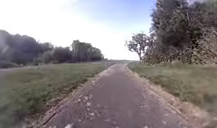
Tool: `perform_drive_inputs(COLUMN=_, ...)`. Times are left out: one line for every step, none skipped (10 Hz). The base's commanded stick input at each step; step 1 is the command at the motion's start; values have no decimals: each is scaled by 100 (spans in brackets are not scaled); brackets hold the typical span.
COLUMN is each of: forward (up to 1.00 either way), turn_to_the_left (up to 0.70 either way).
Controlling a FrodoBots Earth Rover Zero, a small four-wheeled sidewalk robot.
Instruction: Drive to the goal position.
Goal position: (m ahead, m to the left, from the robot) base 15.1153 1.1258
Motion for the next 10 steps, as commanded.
perform_drive_inputs(forward=70, turn_to_the_left=-33)
perform_drive_inputs(forward=70, turn_to_the_left=0)
perform_drive_inputs(forward=70, turn_to_the_left=0)
perform_drive_inputs(forward=70, turn_to_the_left=0)
perform_drive_inputs(forward=70, turn_to_the_left=0)
perform_drive_inputs(forward=70, turn_to_the_left=0)
perform_drive_inputs(forward=70, turn_to_the_left=0)
perform_drive_inputs(forward=70, turn_to_the_left=0)
perform_drive_inputs(forward=70, turn_to_the_left=0)
perform_drive_inputs(forward=70, turn_to_the_left=0)
